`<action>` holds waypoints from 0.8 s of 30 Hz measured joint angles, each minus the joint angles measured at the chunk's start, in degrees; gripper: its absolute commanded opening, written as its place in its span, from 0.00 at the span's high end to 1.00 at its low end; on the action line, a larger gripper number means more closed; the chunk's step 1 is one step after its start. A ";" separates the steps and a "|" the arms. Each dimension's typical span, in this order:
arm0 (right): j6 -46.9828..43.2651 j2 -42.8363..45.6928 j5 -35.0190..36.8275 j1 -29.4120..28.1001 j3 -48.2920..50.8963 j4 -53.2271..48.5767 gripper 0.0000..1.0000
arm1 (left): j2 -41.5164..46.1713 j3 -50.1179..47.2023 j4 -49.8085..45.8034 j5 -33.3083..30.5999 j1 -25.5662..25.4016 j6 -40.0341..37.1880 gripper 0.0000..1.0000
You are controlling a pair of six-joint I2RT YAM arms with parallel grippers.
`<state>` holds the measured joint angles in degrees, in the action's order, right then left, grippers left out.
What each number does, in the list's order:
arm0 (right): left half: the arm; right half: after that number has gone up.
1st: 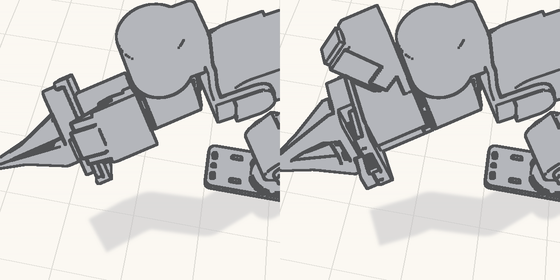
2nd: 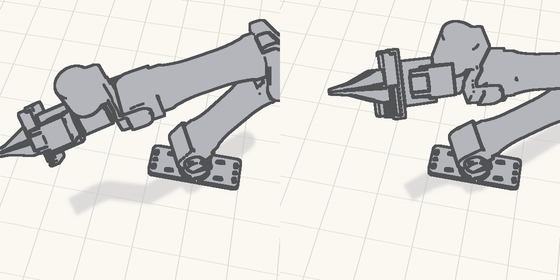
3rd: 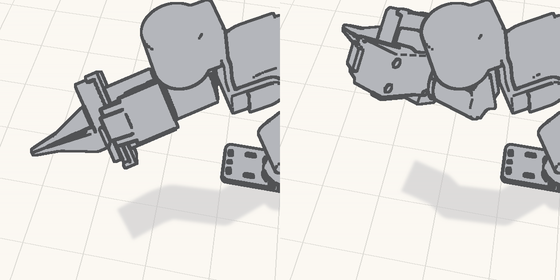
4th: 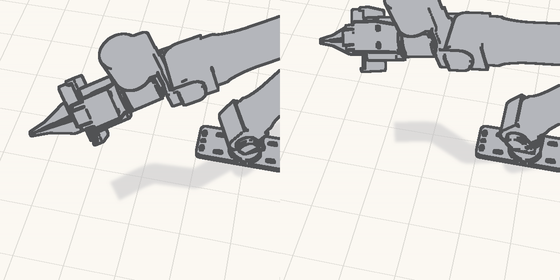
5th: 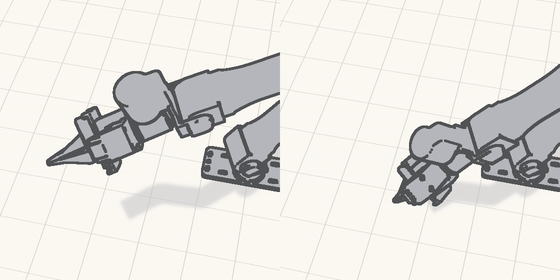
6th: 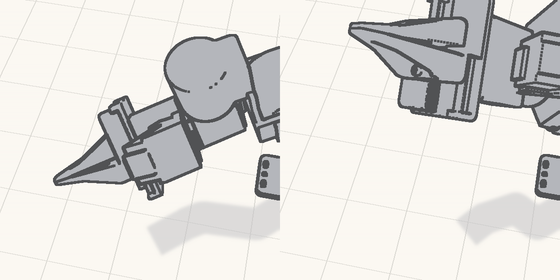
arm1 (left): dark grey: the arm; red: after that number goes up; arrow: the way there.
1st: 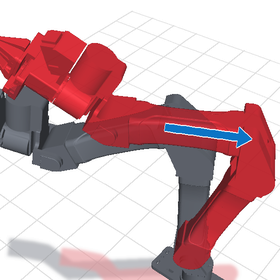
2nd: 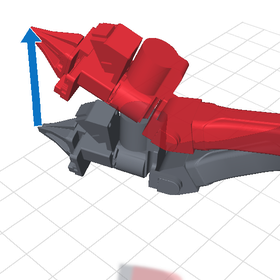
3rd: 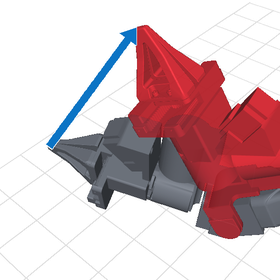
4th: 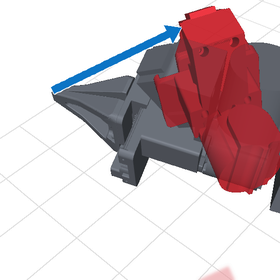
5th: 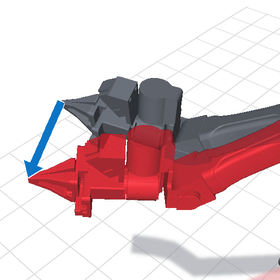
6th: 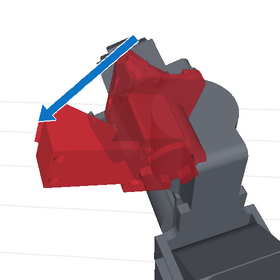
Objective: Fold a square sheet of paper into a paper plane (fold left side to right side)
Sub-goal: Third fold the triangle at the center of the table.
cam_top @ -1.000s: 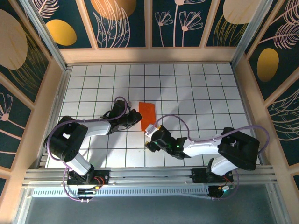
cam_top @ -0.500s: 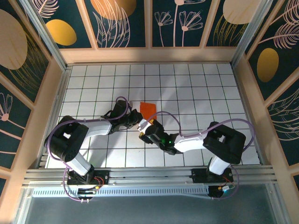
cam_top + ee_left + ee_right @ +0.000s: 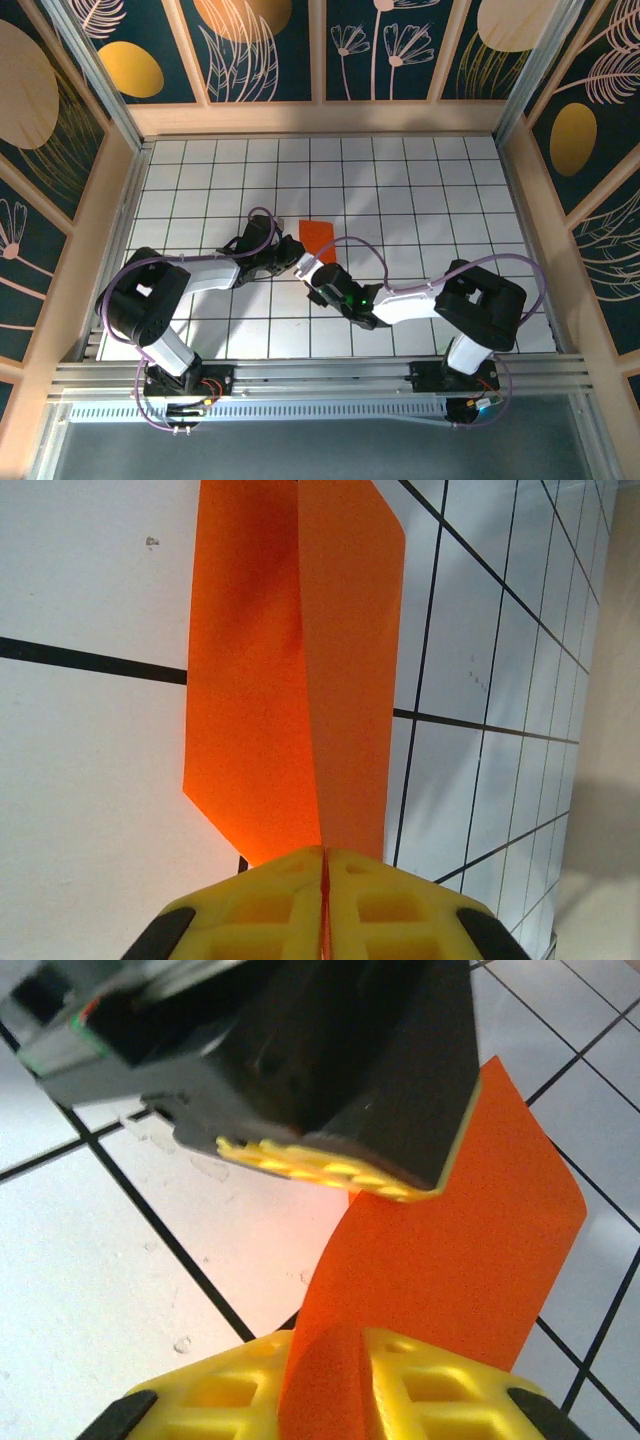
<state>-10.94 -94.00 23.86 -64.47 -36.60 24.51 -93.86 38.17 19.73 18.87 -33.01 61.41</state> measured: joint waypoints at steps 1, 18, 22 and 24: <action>0.28 0.00 -0.15 0.00 0.02 -0.46 0.90 | 0.00 0.00 0.02 -0.02 0.00 0.13 0.82; 10.43 3.87 -19.34 7.74 0.66 -5.90 1.00 | 12.81 -1.29 -7.54 -2.34 4.46 -4.81 0.74; 12.74 3.87 -24.59 9.53 0.79 -6.45 1.00 | 8.87 1.68 -8.15 -0.07 4.46 -6.69 0.79; 13.31 3.87 -25.99 9.75 0.94 -6.56 1.00 | 6.32 3.28 -8.04 1.18 4.37 -7.21 0.79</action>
<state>2.37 -90.13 -2.13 -54.72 -35.66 17.96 -87.55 41.45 11.68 20.05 -28.64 54.19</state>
